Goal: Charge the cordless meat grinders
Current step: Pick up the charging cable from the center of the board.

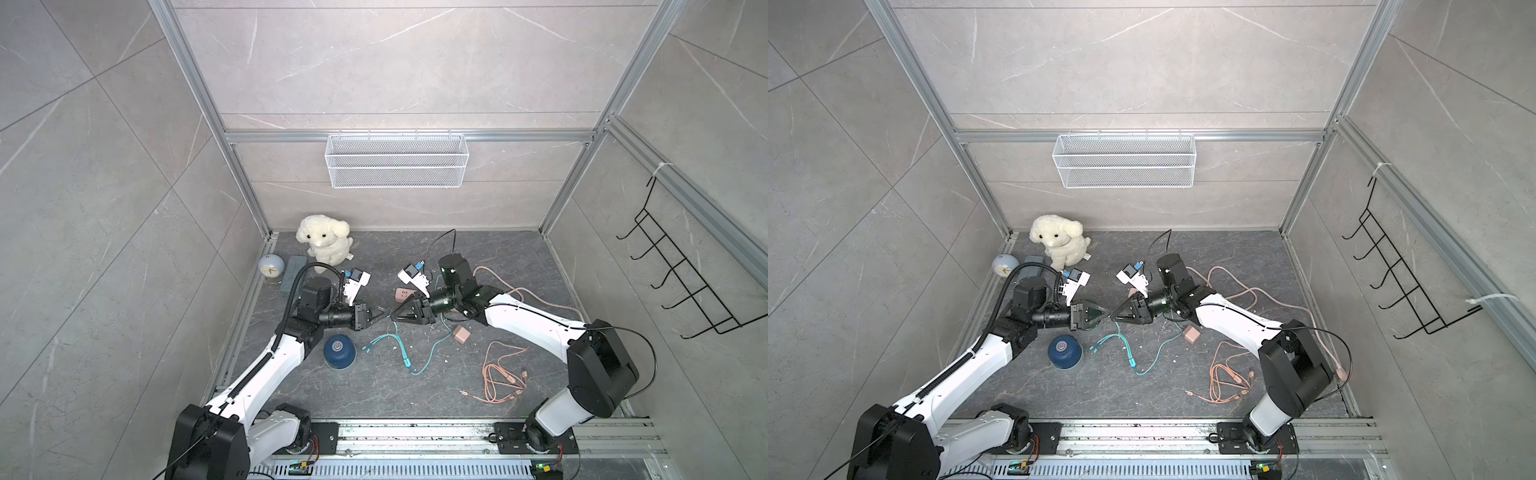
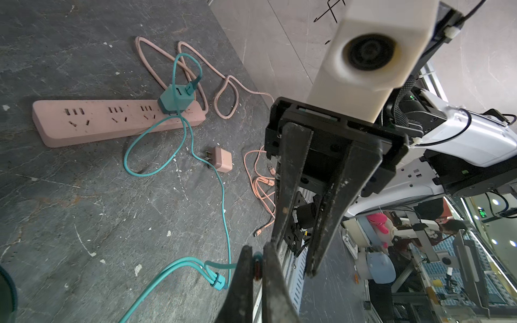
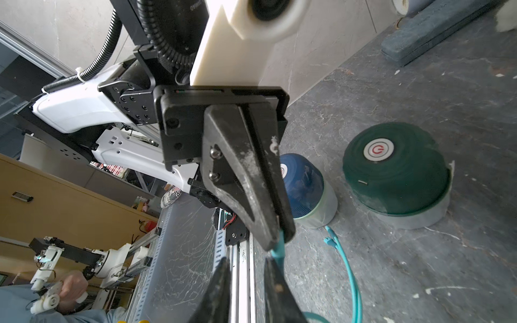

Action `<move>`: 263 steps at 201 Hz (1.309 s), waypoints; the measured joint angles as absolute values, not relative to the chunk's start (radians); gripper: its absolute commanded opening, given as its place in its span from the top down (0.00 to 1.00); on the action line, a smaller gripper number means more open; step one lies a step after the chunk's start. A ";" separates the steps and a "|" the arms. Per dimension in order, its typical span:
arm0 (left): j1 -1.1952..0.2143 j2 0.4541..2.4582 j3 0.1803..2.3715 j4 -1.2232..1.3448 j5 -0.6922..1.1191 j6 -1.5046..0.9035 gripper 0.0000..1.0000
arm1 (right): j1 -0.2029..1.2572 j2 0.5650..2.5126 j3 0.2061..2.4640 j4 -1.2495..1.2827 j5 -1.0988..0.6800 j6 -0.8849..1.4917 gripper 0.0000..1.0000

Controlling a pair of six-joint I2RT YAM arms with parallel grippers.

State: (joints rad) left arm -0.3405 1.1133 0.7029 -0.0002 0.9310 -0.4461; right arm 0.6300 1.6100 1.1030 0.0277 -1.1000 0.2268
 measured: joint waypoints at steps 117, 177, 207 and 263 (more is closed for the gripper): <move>-0.341 1.113 0.703 0.009 0.917 -0.482 1.00 | 0.632 1.610 1.103 -0.029 -1.021 0.144 0.68; -0.341 1.113 0.703 0.032 0.922 -0.497 1.00 | 0.654 1.635 1.103 -0.026 -1.029 0.139 0.79; -0.341 1.113 0.703 0.031 0.924 -0.498 1.00 | 0.654 1.648 1.103 -0.018 -1.036 0.146 0.81; -0.341 1.106 0.703 0.031 0.924 -0.497 1.00 | 0.654 1.648 1.103 -0.015 -1.036 0.153 0.69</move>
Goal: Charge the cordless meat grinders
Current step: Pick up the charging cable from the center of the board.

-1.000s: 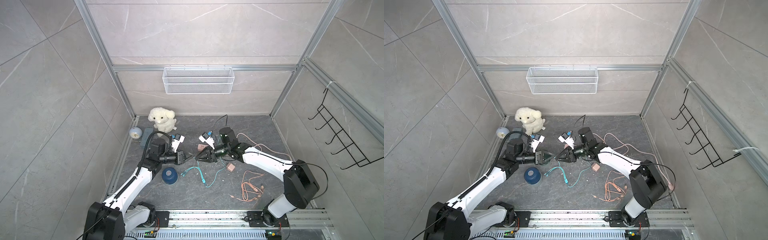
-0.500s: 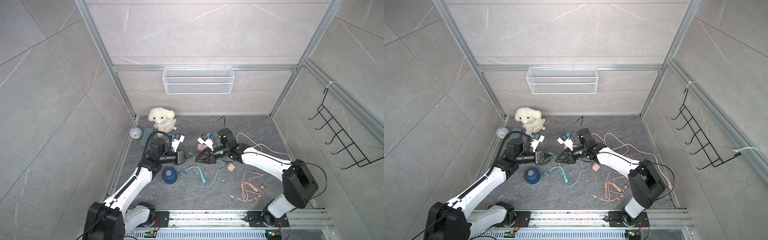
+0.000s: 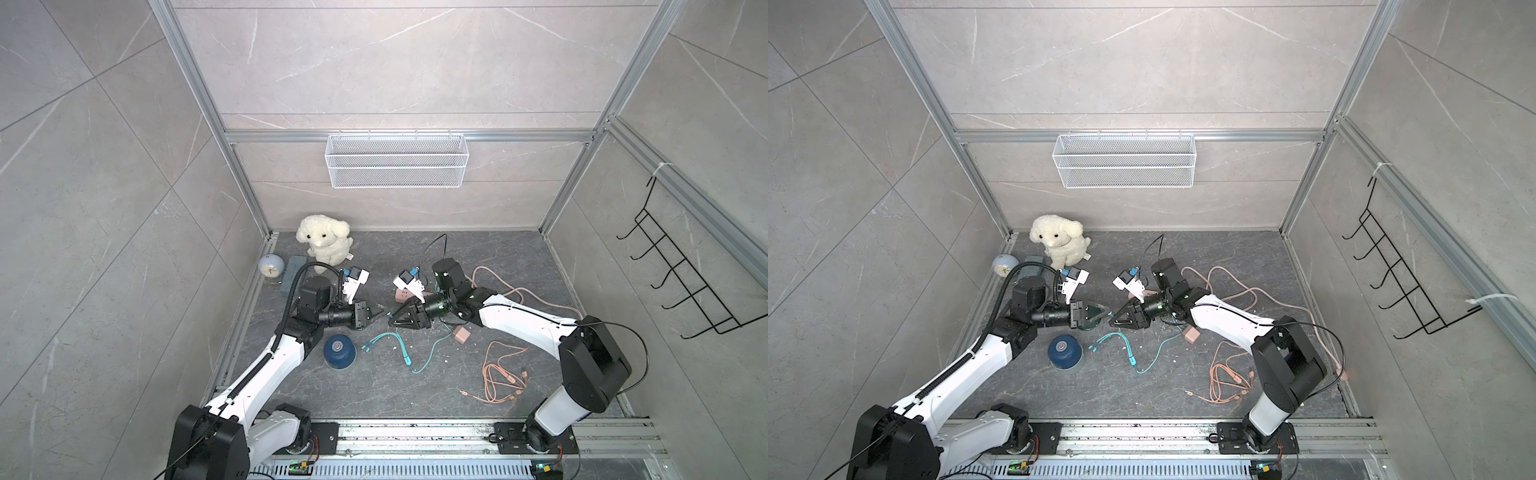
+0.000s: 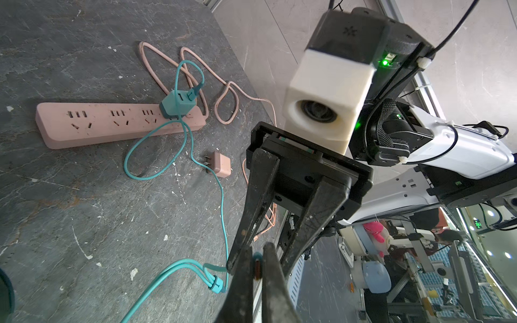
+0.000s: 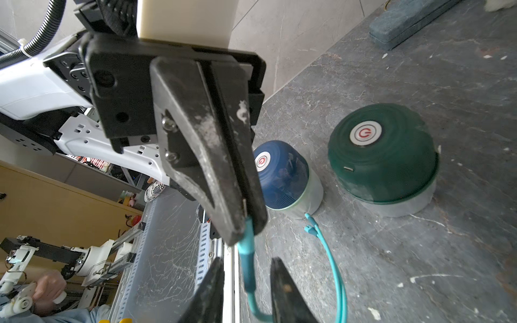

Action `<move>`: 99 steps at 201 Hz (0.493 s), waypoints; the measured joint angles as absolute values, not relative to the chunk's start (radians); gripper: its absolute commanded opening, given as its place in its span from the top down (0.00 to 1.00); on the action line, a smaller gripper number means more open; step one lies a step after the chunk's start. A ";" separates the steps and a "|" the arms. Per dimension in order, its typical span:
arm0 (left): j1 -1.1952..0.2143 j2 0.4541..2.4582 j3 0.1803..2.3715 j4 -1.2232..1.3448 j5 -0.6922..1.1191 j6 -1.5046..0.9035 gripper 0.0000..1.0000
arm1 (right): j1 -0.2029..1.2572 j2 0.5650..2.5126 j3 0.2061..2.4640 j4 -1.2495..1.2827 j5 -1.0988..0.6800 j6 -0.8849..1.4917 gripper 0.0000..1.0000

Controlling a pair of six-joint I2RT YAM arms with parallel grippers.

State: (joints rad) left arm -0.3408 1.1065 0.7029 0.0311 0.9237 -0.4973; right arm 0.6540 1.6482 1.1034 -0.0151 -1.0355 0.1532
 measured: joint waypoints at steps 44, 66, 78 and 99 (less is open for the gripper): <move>-0.341 1.097 0.703 0.031 0.924 -0.497 1.00 | 0.648 1.648 1.103 -0.015 -1.036 0.154 0.69; -0.341 1.096 0.702 0.031 0.924 -0.497 1.00 | 0.640 1.648 1.103 -0.015 -1.036 0.154 0.69; -0.341 1.096 0.702 0.031 0.924 -0.497 1.00 | 0.636 1.648 1.104 -0.015 -1.037 0.154 0.69; -0.341 1.096 0.702 0.031 0.924 -0.497 1.00 | 0.634 1.648 1.105 -0.010 -1.044 0.160 0.72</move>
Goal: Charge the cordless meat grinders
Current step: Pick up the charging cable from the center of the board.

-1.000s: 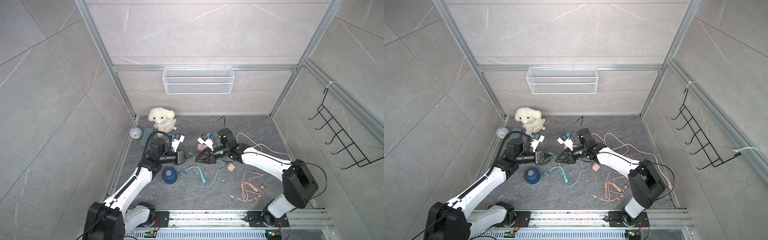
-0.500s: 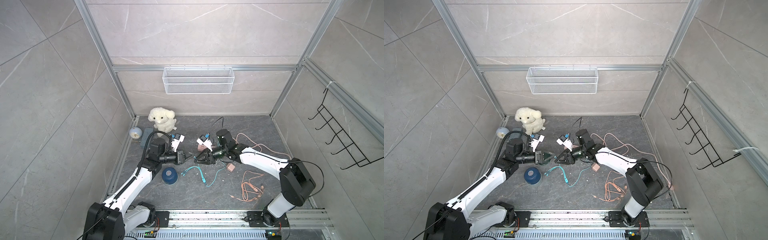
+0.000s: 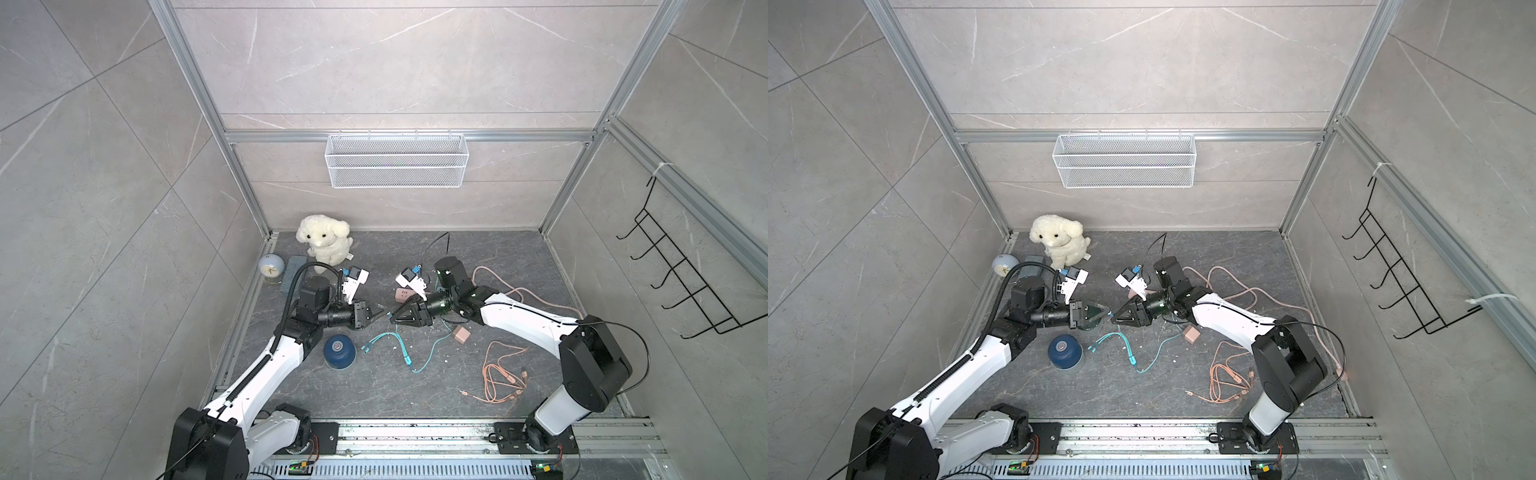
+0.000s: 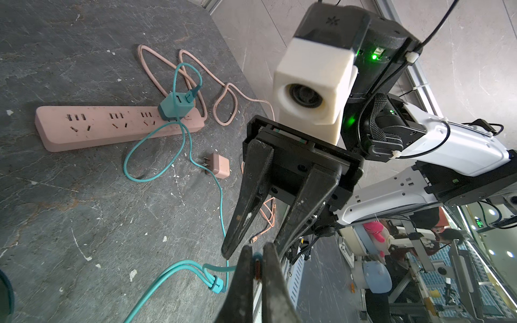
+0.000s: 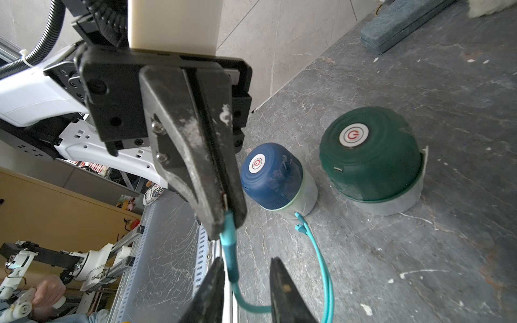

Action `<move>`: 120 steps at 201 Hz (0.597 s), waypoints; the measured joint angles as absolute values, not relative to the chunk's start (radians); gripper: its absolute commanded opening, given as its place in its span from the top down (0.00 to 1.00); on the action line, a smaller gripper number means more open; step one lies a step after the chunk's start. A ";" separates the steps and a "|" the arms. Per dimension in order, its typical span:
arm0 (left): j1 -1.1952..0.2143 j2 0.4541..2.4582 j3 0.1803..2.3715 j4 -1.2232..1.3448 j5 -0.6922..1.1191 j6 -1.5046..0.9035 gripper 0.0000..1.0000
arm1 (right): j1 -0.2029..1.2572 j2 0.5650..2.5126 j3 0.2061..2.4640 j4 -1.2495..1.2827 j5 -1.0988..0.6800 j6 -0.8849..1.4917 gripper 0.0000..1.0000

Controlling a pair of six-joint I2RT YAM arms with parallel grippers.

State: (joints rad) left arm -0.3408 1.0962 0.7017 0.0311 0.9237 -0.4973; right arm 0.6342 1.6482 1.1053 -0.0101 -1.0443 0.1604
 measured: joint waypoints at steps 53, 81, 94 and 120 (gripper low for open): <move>-0.341 1.096 0.698 0.031 0.924 -0.497 1.00 | 0.635 1.648 1.107 -0.002 -1.066 0.175 0.78; -0.341 1.096 0.693 0.031 0.924 -0.497 1.00 | 0.635 1.648 1.111 -0.001 -1.068 0.187 0.85; -0.341 1.096 0.691 0.031 0.926 -0.497 1.00 | 0.635 1.649 1.115 -0.001 -1.070 0.189 0.90; -0.340 1.096 0.691 0.031 0.925 -0.497 1.00 | 0.635 1.664 1.129 -0.002 -1.076 0.194 0.95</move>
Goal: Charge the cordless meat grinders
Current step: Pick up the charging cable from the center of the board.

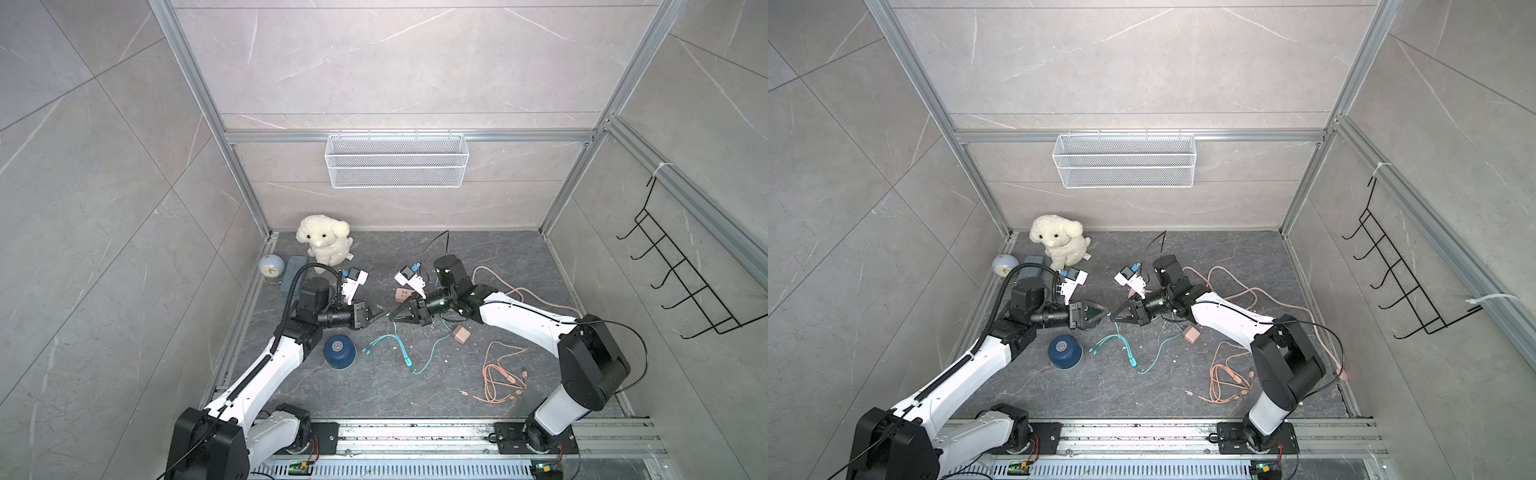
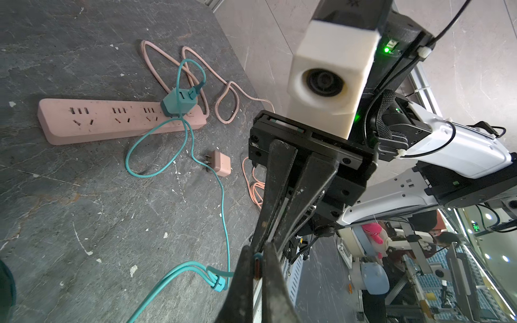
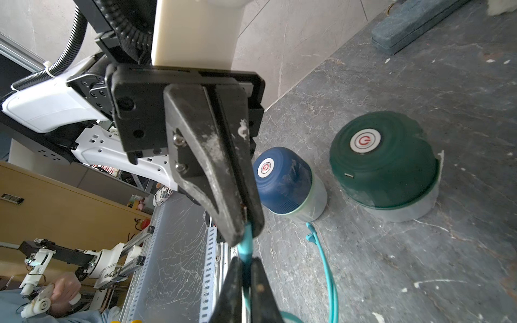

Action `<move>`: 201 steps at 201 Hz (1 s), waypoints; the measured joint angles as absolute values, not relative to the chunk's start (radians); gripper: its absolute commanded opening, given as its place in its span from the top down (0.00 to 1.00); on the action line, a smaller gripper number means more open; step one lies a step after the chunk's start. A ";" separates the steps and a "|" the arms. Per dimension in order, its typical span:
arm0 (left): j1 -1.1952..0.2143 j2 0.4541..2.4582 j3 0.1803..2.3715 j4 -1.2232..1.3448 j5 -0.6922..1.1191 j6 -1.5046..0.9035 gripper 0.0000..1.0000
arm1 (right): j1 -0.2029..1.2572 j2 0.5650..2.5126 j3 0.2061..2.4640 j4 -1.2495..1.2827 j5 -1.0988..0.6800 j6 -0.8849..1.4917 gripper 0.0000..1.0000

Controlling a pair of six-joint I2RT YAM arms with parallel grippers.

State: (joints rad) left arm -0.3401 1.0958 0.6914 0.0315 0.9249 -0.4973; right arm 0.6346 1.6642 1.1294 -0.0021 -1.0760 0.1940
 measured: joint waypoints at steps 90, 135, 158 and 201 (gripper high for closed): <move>-0.335 1.089 0.713 -0.076 0.865 -0.449 0.41 | 0.635 1.676 1.131 -0.003 -1.071 0.249 1.00; -0.265 1.072 0.813 -0.263 0.715 -0.402 0.36 | 0.649 1.701 1.126 -0.004 -1.041 0.280 1.00; -0.230 1.077 0.854 -0.340 0.600 -0.375 0.36 | 0.665 1.726 1.115 0.004 -1.034 0.320 1.00; -0.218 1.162 0.873 -0.400 0.440 -0.313 0.36 | 0.699 1.799 1.103 0.079 -1.018 0.433 1.00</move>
